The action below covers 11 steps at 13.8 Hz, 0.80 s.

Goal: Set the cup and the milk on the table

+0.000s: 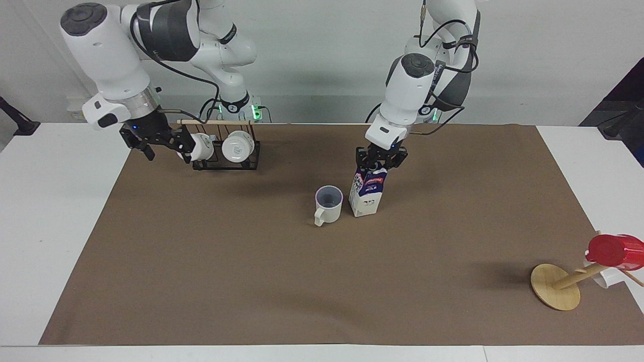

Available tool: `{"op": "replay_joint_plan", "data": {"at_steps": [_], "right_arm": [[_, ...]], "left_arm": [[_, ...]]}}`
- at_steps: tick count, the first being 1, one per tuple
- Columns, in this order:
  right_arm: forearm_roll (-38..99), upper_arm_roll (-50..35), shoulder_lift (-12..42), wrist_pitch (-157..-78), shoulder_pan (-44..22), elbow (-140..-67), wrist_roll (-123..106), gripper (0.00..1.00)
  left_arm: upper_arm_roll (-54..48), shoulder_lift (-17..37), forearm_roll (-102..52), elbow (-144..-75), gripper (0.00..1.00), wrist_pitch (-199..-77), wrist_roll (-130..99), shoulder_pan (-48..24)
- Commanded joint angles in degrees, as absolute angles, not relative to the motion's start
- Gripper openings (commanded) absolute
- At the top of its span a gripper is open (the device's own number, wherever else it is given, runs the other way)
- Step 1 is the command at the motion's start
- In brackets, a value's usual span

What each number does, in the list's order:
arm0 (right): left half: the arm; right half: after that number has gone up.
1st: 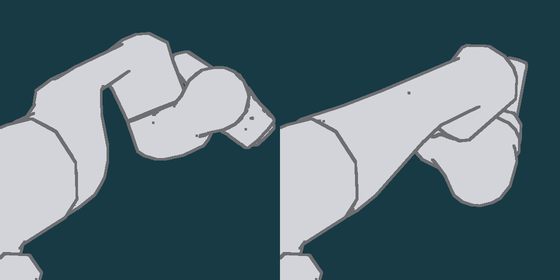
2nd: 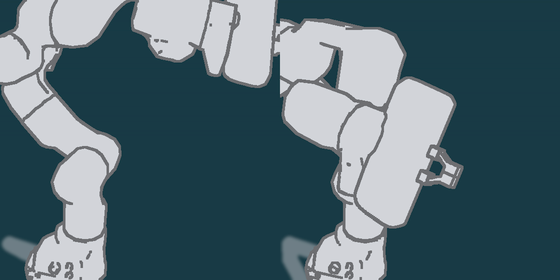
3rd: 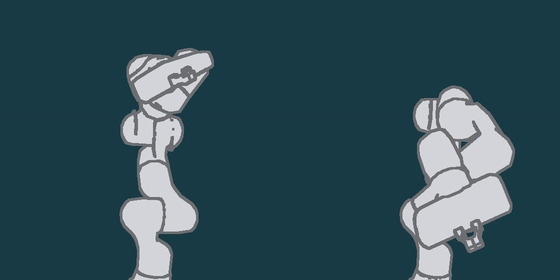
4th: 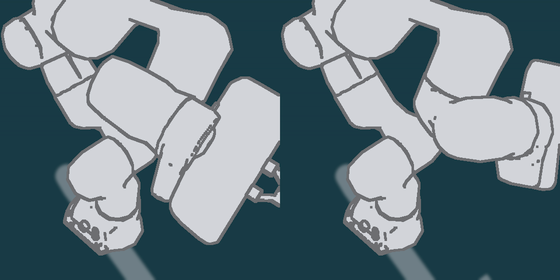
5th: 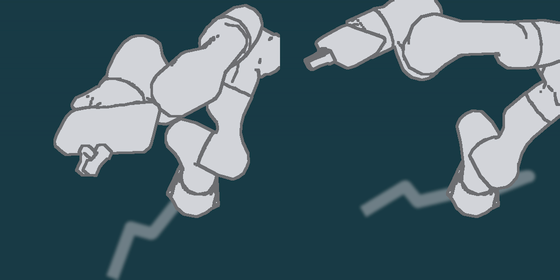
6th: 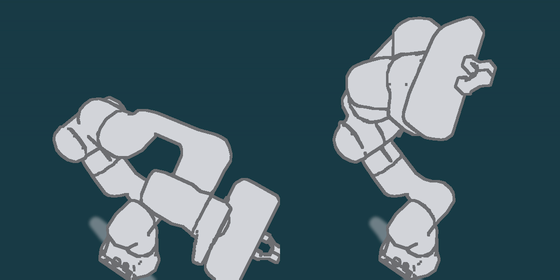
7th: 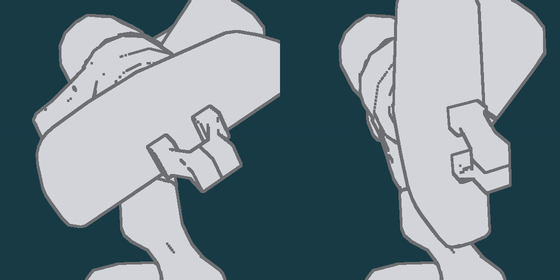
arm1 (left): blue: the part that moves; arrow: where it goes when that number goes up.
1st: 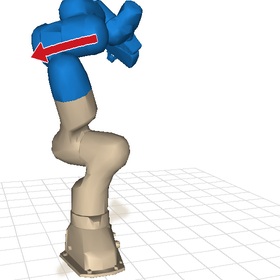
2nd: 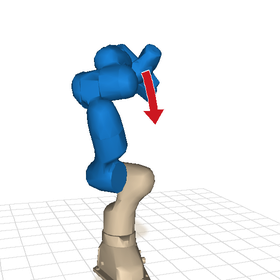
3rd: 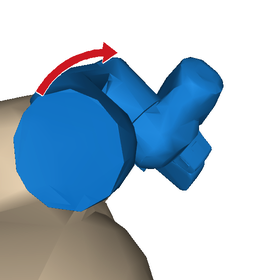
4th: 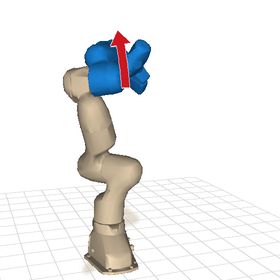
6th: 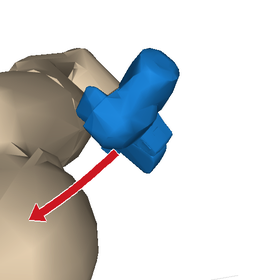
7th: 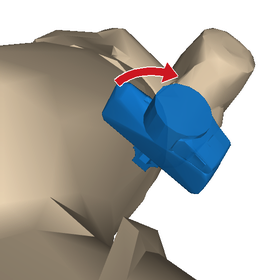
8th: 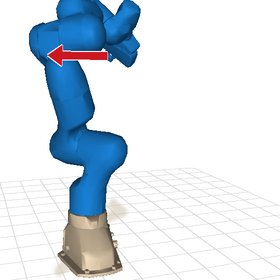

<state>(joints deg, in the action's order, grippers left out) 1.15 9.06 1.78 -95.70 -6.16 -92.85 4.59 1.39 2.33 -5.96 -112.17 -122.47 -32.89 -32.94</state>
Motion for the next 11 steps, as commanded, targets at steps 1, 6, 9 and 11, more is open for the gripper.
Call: {"op": "replay_joint_plan", "data": {"at_steps": [1,6,9,11], "right_arm": [[1.23,8.79,-0.09,-91.34,-4.49,-91.06,2.47,1.00],[0.70,8.79,-2.46,-82.54,-4.48,-85.96,2.11,1.00],[1.05,8.61,-4.66,-82.80,-4.40,-86.92,1.85,1.00],[0.88,8.53,-4.57,-82.97,-4.40,-86.66,1.76,1.00]], "left_arm": [[2.72,0.97,-6.24,-106.72,1.00,-112.98,-32.08,-33.05],[3.34,-2.36,-5.71,-100.99,1.00,-100.12,-27.28,-29.54],[3.60,-5.70,-5.54,-100.55,1.00,-94.94,-15.68,-21.65],[3.52,-6.24,-1.52,-97.58,1.00,-91.43,-7.34,-17.07]]}}
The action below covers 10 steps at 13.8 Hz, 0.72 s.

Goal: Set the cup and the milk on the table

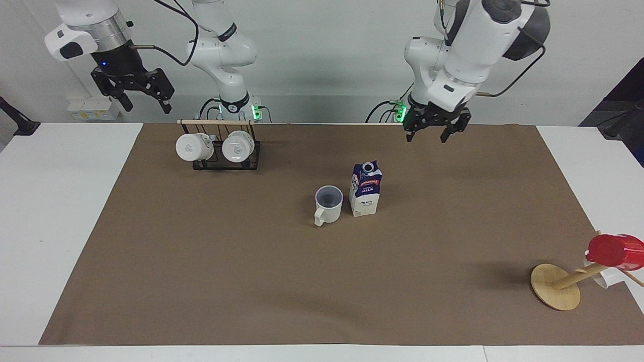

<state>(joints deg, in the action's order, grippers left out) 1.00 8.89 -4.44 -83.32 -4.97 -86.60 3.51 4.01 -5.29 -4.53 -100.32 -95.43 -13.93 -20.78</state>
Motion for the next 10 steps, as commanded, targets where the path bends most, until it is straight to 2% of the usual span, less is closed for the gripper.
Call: {"op": "replay_joint_plan", "data": {"at_steps": [1,5,8,10], "right_arm": [[0.79,8.44,-4.57,-82.36,-4.39,-86.49,1.76,1.00],[-1.14,7.82,-5.18,-82.53,-5.36,-86.83,1.67,1.00],[-1.23,7.74,-9.39,-84.97,-5.54,-93.68,1.58,1.00],[-1.32,7.73,-9.23,-85.34,-5.54,-93.51,1.32,1.00]], "left_arm": [[3.52,-5.81,1.73,-95.12,1.00,-89.84,-3.81,-16.53],[3.96,-5.54,4.84,-91.67,1.00,-89.56,-2.29,-15.30],[4.04,-5.62,4.22,-91.49,1.00,-89.12,-1.58,-12.75],[4.04,-5.54,2.64,-91.49,1.00,-89.03,-1.58,-10.99]]}}
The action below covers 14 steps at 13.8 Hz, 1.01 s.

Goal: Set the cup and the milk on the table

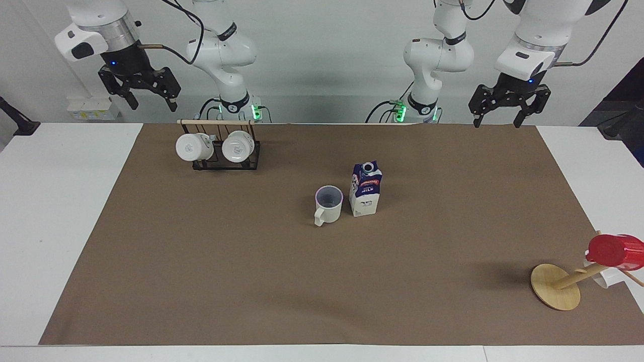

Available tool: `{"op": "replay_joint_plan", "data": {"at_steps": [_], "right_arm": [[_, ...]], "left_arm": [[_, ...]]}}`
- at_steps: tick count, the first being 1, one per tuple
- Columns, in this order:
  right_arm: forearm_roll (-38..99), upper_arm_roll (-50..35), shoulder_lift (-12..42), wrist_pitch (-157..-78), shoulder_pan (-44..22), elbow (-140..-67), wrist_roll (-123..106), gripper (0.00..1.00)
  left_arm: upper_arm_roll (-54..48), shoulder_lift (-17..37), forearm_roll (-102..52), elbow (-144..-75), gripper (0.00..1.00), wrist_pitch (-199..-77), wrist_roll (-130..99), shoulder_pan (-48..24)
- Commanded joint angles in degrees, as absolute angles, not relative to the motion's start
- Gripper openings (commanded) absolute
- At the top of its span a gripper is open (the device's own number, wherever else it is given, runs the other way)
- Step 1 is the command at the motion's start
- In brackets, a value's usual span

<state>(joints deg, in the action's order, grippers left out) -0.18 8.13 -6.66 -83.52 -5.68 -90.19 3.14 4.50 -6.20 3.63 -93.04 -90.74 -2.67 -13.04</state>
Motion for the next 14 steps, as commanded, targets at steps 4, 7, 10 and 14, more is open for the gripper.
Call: {"op": "replay_joint_plan", "data": {"at_steps": [4,7,10,14], "right_arm": [[-4.13,7.47,-9.40,-85.52,-7.65,-93.87,1.23,1.00],[-1.77,7.65,-9.14,-85.08,-7.03,-93.60,1.49,1.00],[-0.26,7.82,-9.05,-85.08,-6.86,-93.43,2.37,1.00],[-0.26,8.00,-9.05,-85.08,-6.86,-93.43,2.46,1.00]], "left_arm": [[4.04,-5.62,0.54,-91.84,1.00,-88.95,-1.58,-9.67],[4.04,-5.71,-1.05,-92.02,1.00,-87.46,-1.67,-8.53],[3.78,-5.62,-1.05,-92.02,1.00,-86.66,-1.67,-8.61],[3.78,-5.71,-1.05,-92.11,1.00,-86.22,-1.76,-8.70]]}}
